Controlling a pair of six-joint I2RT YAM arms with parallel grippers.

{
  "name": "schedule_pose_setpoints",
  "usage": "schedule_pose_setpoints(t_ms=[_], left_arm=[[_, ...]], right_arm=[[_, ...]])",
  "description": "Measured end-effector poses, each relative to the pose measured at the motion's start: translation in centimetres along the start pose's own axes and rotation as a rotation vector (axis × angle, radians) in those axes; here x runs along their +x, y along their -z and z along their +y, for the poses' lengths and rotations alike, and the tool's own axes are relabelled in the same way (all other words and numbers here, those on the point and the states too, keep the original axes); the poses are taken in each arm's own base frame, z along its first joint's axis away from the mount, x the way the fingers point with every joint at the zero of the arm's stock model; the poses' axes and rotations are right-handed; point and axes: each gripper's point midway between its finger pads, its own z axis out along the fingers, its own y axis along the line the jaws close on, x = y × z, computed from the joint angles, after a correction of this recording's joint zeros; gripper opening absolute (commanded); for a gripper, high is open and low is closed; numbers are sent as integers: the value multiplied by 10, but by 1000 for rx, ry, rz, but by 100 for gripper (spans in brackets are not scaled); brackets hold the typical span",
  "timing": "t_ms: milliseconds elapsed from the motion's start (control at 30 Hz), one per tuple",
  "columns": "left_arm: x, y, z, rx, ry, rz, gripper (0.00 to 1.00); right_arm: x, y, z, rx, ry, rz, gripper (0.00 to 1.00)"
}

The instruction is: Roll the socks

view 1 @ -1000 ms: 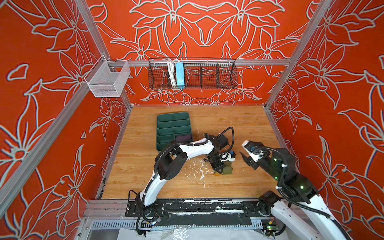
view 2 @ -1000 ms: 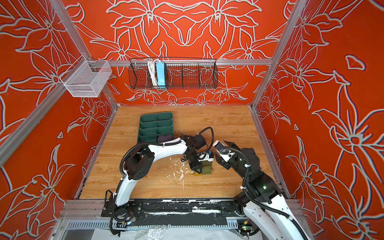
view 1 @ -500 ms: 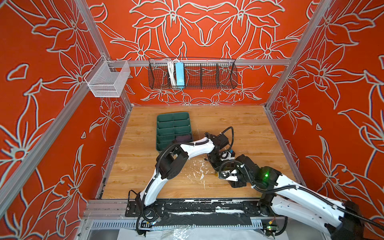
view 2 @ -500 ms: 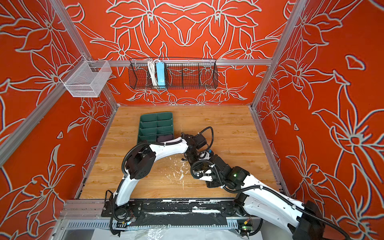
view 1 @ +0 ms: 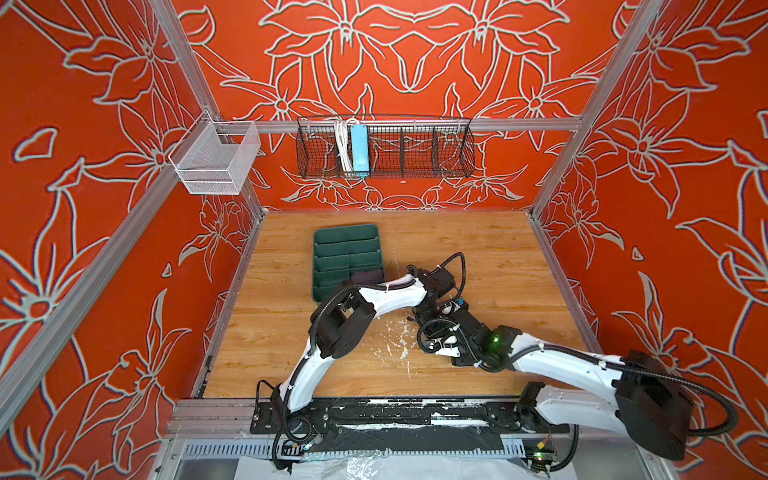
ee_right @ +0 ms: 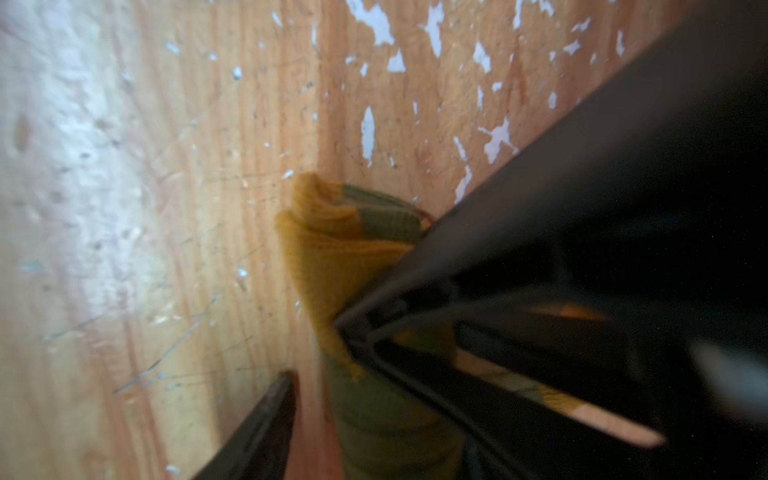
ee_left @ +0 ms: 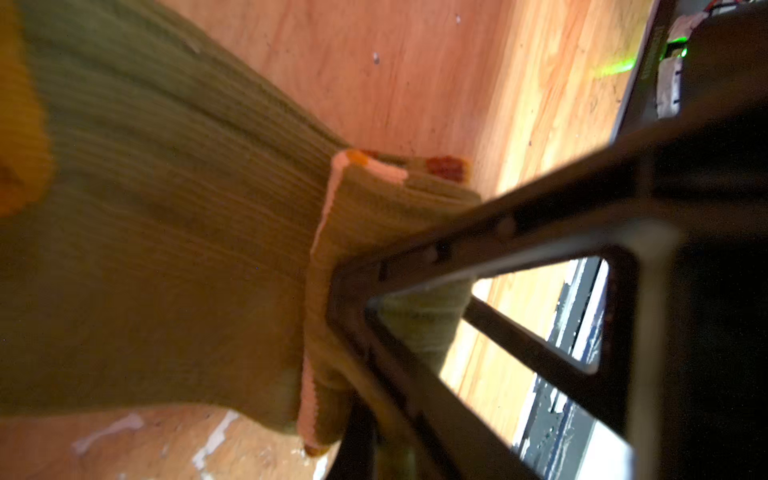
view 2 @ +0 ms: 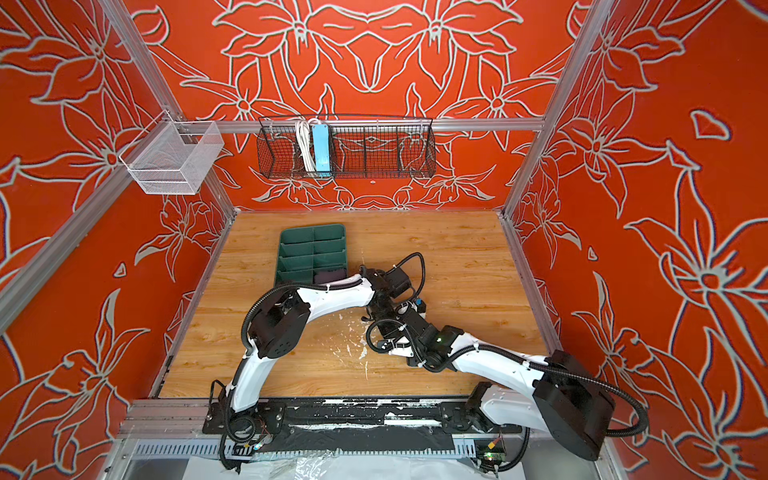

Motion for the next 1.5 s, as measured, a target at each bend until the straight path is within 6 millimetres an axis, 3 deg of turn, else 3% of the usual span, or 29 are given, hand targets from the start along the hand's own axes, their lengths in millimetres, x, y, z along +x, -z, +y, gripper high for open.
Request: schedule_pose_setpoints(t_ms=[100,167,233,467,600,867,900,967,1033,1167,1300,1400,1500], left_arm=[[-1,2,3,-10,-14,-7,12],[-1,3,4,-23,-21,-10,19],[-1,6,6,-47,-29,-20,27],[3,22,21,-207,-64,-72,48],[15,48,27,-362,-69,-123,58],[39,140,28,-718,-82,-362,67],[43,154,27,-768,-78,-411,73],[54,179,25,-847,-72,-493,98],[69,202,21,-925,-67,-583,97],[95,241,2,-1006,-116,-743,97],[102,270,-38,-965,-283,-879,97],[99,278,-67,-899,-425,-901,100],[91,271,-84,-826,-543,-858,95]], right_arm=[[0,-3,0,-6,21,17,24],[0,-3,1,-8,34,18,8],[-1,-3,1,-10,42,17,0],[-5,-2,3,-26,44,-2,0],[-10,0,6,-53,9,-32,0],[-21,11,27,-193,-51,-105,0],[-24,13,29,-215,-57,-115,0],[-28,16,35,-259,-68,-133,0],[-33,19,40,-306,-80,-147,0],[-45,21,47,-399,-103,-166,0],[-55,20,49,-489,-144,-182,0],[-58,17,49,-550,-179,-185,0],[-61,15,48,-596,-217,-201,0]])
